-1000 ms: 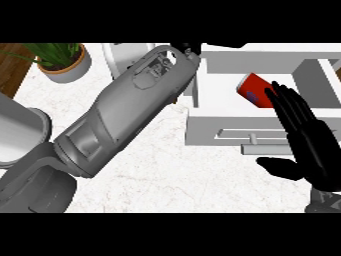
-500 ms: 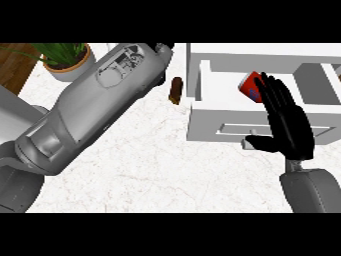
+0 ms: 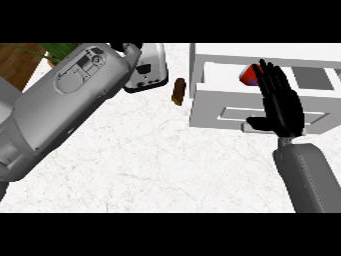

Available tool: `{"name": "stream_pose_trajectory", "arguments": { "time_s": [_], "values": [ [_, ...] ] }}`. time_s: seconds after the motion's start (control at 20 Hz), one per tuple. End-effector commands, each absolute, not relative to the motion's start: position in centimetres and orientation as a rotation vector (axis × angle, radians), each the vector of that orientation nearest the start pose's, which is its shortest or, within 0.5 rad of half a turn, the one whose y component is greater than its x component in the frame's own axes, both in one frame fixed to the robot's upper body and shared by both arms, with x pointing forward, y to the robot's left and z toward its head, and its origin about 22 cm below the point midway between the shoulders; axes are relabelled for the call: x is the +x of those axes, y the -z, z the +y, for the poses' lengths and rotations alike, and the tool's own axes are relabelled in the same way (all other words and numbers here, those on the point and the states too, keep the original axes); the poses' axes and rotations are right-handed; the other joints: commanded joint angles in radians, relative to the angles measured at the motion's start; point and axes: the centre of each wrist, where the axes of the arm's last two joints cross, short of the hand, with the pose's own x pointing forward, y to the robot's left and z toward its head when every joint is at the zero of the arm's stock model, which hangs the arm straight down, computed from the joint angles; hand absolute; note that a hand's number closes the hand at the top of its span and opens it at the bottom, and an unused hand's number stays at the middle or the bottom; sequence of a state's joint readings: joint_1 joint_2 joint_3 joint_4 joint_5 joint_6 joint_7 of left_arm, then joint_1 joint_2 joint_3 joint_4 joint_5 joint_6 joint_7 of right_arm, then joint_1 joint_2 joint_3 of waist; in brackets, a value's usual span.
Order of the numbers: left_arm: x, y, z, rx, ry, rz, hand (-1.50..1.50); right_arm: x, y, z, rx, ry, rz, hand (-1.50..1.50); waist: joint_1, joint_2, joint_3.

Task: Pick up the can, place it into the drawer and close the drawer

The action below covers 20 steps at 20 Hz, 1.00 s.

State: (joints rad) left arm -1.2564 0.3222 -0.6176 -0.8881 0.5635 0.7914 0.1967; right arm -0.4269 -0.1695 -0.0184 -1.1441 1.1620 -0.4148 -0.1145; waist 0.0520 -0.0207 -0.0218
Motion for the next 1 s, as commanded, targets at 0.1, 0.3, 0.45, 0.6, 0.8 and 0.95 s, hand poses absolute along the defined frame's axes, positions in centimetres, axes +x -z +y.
{"name": "stream_pose_trajectory", "arguments": {
  "time_s": [0.1, 0.3, 0.45, 0.6, 0.8, 0.95],
  "values": [
    [40.6, -21.1, 9.0, 0.245, 0.046, -1.746, -1.50, 36.8, -0.2, -23.2, -1.244, -0.945, -1.629, -1.50, 0.006, 0.025, 0.023],
    [39.9, -20.4, 10.8, 0.238, 0.051, -1.729, -1.50, 37.9, 0.6, -22.5, -1.295, -0.883, -1.645, -1.50, 0.019, 0.031, 0.024],
    [39.7, -20.9, 10.3, 0.261, 0.050, -1.736, -1.50, 39.7, -0.8, -23.4, -1.310, -0.875, -1.663, -1.50, 0.009, 0.033, 0.025],
    [38.9, -19.5, 11.9, 0.230, 0.078, -1.732, -1.50, 41.7, -2.7, -22.8, -1.347, -0.851, -1.650, -1.50, 0.025, 0.039, 0.024],
    [38.0, -18.6, 13.7, 0.253, 0.053, -1.718, -1.50, 42.4, -2.6, -22.9, -1.369, -0.850, -1.668, -1.50, 0.022, 0.035, 0.024],
    [38.0, -20.5, 13.7, 0.242, 0.057, -1.731, -1.50, 43.6, -3.9, -20.1, -1.362, -0.859, -1.679, -1.50, 0.025, 0.038, 0.024]
  ]
}}
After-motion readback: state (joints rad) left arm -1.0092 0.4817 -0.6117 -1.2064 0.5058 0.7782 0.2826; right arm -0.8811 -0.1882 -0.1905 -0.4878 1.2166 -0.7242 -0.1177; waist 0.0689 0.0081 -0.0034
